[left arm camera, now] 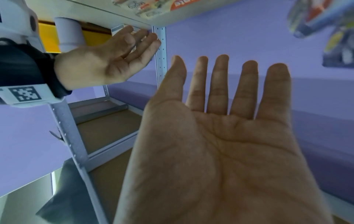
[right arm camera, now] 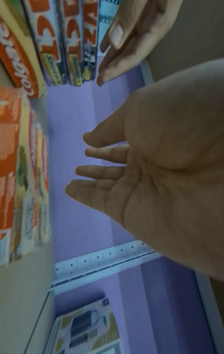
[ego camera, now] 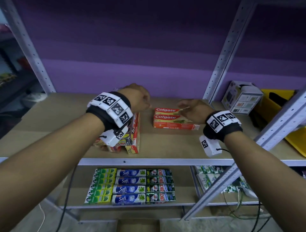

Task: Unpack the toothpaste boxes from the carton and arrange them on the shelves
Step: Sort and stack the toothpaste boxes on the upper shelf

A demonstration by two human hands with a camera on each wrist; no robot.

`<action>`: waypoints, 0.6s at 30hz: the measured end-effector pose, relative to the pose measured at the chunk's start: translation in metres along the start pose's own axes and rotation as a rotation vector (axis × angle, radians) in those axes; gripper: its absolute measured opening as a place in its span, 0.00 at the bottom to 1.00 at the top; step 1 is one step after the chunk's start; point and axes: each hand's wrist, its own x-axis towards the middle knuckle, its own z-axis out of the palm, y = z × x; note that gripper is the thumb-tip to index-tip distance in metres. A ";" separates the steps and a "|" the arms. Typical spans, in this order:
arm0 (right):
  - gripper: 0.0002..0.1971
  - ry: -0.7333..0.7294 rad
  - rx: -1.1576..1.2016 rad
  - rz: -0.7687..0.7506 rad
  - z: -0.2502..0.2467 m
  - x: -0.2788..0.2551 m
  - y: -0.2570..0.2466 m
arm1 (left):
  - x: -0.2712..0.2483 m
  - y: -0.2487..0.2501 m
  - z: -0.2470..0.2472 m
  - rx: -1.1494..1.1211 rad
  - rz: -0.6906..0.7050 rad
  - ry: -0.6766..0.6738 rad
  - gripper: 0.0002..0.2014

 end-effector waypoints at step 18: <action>0.17 -0.150 -0.147 -0.129 0.038 0.032 -0.161 | -0.088 -0.134 -0.029 0.103 -0.186 0.080 0.11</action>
